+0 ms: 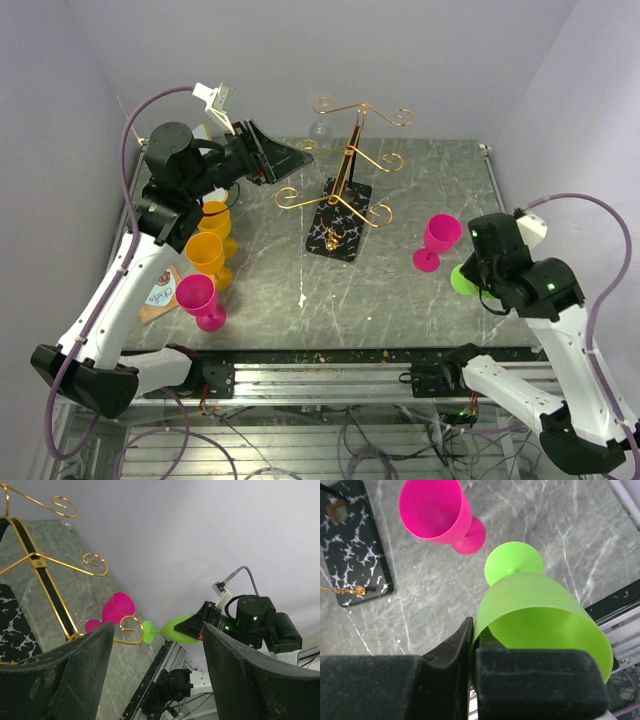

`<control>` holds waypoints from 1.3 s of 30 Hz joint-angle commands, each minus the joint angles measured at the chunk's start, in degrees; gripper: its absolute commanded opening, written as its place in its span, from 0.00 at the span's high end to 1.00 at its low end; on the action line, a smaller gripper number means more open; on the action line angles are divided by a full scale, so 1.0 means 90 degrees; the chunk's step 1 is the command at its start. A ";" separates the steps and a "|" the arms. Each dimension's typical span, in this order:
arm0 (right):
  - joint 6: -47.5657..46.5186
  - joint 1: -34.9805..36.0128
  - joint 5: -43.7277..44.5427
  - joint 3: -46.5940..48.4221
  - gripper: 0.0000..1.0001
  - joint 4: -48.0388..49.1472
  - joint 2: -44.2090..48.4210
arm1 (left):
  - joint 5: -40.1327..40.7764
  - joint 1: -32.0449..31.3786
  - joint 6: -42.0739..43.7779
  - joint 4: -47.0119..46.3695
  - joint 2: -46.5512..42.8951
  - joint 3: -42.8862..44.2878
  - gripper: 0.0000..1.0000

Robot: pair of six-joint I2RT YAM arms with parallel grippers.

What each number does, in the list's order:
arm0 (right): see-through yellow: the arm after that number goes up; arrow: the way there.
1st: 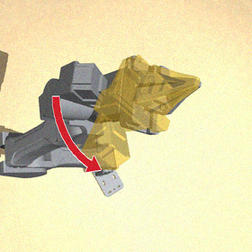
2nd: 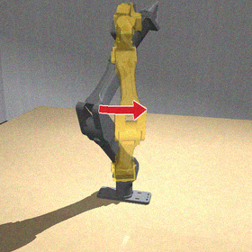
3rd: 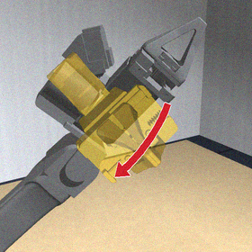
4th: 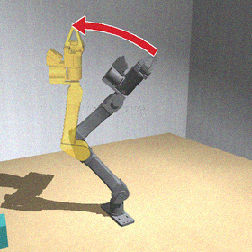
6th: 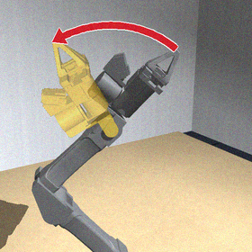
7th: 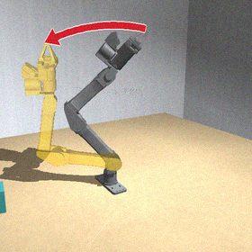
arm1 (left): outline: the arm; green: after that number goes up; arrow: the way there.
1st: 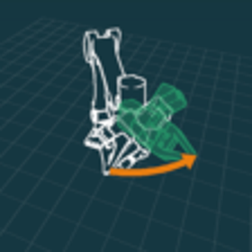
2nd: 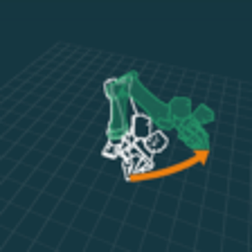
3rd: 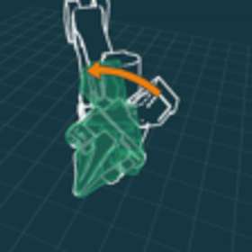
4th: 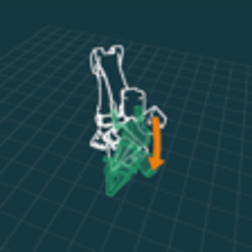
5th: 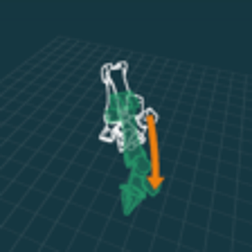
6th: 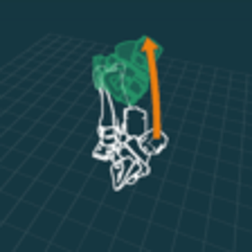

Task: Take the wine glass off the wine glass rack

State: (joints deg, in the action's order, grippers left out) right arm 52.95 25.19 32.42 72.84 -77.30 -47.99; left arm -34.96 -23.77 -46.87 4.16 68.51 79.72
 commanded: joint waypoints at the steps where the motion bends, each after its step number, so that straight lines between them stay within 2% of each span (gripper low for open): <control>1: 0.0187 -0.0016 -0.0278 -0.0397 1.00 0.0476 -0.0175 | 0.0282 0.0021 0.0313 0.0498 -0.0184 0.0131 0.19; 13: 0.0357 -0.0022 -0.0923 -0.1326 1.00 0.1459 -0.1272 | 0.1201 0.0024 0.0969 0.1685 -0.0316 0.0431 0.15; 18: 0.0363 -0.0044 -0.0837 -0.1543 1.00 0.1718 -0.1511 | 0.1568 0.0023 0.1148 0.2024 -0.0233 0.0586 0.14; 30: 0.0367 -0.0176 -0.0751 -0.2063 1.00 0.2105 -0.1839 | 0.1942 0.0034 0.1341 0.2304 -0.0117 0.0762 0.12; 38: 0.0452 -0.0225 -0.0630 -0.1953 1.00 0.1919 -0.2025 | 0.1922 0.0037 0.1377 0.2398 -0.0115 0.0771 0.12; 39: 0.0464 -0.0230 -0.0604 -0.1895 0.97 0.1860 -0.2024 | 0.1939 0.0043 0.1388 0.2403 -0.0133 0.0766 0.11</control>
State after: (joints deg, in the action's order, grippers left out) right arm 55.94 23.62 25.34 55.59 -59.11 -65.23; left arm -18.79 -23.77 -35.66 25.30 67.53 84.82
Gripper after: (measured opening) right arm 0.017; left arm 0.882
